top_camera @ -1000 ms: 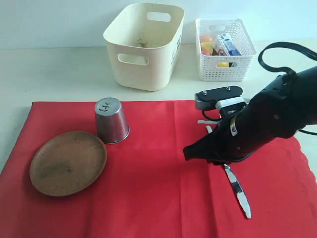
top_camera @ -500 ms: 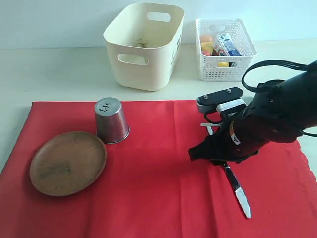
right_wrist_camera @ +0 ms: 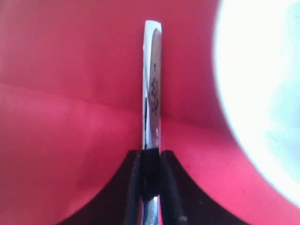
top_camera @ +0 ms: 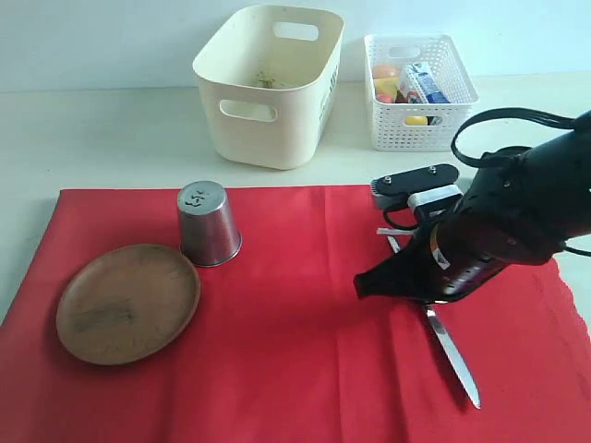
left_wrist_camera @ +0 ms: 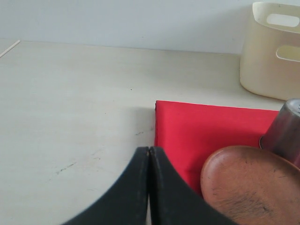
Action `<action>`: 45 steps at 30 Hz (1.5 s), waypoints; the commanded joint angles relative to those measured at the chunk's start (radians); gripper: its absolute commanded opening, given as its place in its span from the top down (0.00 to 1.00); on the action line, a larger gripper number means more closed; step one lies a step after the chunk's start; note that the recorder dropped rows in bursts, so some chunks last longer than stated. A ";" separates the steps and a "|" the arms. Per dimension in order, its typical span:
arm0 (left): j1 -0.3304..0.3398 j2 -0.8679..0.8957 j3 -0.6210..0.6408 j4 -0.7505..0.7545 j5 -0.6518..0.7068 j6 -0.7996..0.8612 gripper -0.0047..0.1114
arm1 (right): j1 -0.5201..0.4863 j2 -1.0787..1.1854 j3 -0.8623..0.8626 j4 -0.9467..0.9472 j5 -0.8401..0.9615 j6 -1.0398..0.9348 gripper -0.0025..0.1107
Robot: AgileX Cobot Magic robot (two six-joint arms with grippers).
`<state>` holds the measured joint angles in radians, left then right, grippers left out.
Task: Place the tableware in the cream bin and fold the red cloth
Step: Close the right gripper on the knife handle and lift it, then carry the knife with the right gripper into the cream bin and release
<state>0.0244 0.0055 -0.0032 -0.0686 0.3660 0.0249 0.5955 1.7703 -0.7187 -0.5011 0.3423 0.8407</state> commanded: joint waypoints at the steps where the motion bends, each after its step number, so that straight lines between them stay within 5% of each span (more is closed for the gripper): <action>1: -0.006 -0.005 0.003 0.001 -0.012 -0.001 0.95 | -0.002 -0.083 0.003 0.005 0.017 -0.003 0.98; 8: -0.006 -0.005 0.003 0.001 -0.012 -0.001 0.95 | -0.002 -0.200 0.003 0.028 -0.088 -0.003 0.98; 20: -0.006 -0.005 0.003 0.001 -0.012 -0.001 0.95 | -0.002 -0.197 -0.054 0.023 -0.537 -0.074 0.98; 28: -0.006 -0.005 0.003 0.001 -0.012 -0.001 0.95 | -0.015 -0.028 -0.368 0.023 -0.533 -0.156 0.98; 36: -0.006 -0.005 0.003 0.001 -0.012 -0.001 0.95 | -0.136 0.247 -0.761 0.023 -0.584 -0.168 0.98; 45: -0.006 -0.005 0.003 0.001 -0.012 -0.001 0.95 | -0.195 0.392 -0.986 0.028 -0.602 -0.168 0.98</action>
<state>0.0244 0.0055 -0.0032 -0.0686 0.3660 0.0249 0.4108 2.1352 -1.6472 -0.4729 -0.2316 0.6831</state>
